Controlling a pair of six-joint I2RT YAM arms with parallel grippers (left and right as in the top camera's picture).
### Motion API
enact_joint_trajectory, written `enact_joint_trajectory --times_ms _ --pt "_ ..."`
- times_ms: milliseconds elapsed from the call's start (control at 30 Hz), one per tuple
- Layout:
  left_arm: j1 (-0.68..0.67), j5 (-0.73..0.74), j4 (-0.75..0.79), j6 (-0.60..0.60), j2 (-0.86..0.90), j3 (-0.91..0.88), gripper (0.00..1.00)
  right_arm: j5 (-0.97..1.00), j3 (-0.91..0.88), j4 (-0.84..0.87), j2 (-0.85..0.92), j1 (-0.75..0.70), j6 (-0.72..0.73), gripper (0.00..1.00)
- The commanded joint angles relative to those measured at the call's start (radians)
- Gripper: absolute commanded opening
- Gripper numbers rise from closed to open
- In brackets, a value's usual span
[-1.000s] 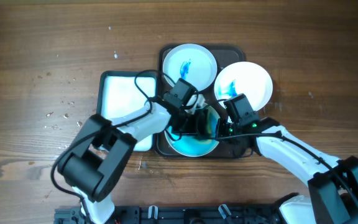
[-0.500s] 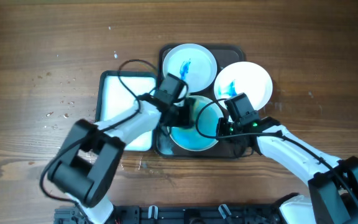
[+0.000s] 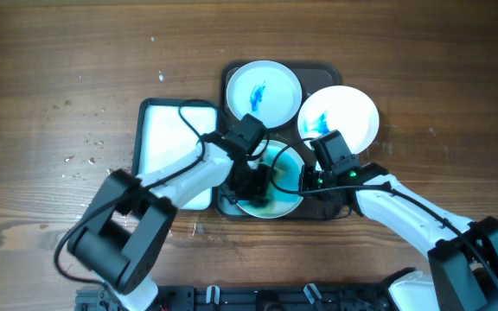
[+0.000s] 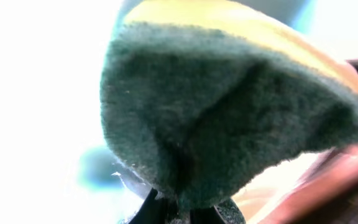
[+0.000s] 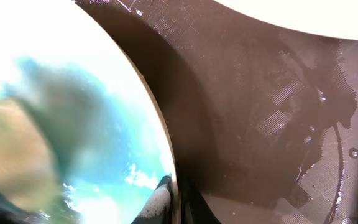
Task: Clean dirty plates on tray and stack at the side
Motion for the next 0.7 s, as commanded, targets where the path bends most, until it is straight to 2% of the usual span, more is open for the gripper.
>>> enact_joint_trajectory --times_ms 0,67,100,167,233,300,400,433,467,533,567,600,667 --pt "0.026 -0.432 -0.066 -0.011 -0.047 -0.043 0.04 0.021 0.001 -0.003 0.01 -0.005 -0.015 0.07" --pt "0.031 -0.431 -0.086 -0.084 -0.137 -0.043 0.04 -0.006 0.002 -0.005 0.008 -0.005 -0.062 0.07" --pt "0.039 -0.389 -0.11 -0.119 -0.247 -0.043 0.04 -0.047 0.007 -0.028 -0.005 -0.005 -0.107 0.05" --pt "0.065 -0.315 -0.144 -0.125 -0.384 -0.043 0.04 -0.039 0.051 -0.123 -0.039 -0.005 -0.135 0.04" --pt "0.138 -0.337 -0.22 -0.142 -0.557 -0.043 0.04 -0.004 0.152 -0.282 -0.097 -0.005 -0.191 0.04" --pt "0.3 -0.399 -0.32 -0.142 -0.693 -0.043 0.04 0.038 0.298 -0.438 -0.148 0.015 -0.238 0.04" --pt "0.522 -0.413 -0.371 -0.111 -0.702 -0.093 0.06 0.137 0.509 -0.544 -0.154 0.141 -0.261 0.05" --pt "0.556 -0.414 -0.337 -0.098 -0.69 -0.132 0.29 0.19 0.529 -0.529 -0.154 0.18 -0.26 0.04" --pt "0.586 -0.401 -0.295 -0.099 -0.671 -0.174 0.33 0.256 0.534 -0.494 -0.154 0.224 -0.259 0.04" --pt "0.609 -0.259 -0.231 -0.046 -0.619 -0.217 0.32 0.369 0.534 -0.43 -0.129 0.286 -0.25 0.04" --pt "0.61 -0.189 -0.219 -0.024 -0.603 -0.215 0.38 0.407 0.534 -0.383 -0.095 0.312 -0.252 0.04" --pt "0.61 -0.155 -0.236 -0.024 -0.612 -0.201 0.5 0.409 0.534 -0.342 -0.067 0.327 -0.261 0.04" --pt "0.61 -0.154 -0.321 -0.024 -0.667 -0.129 0.63 0.435 0.534 -0.227 -0.007 0.364 -0.335 0.04"
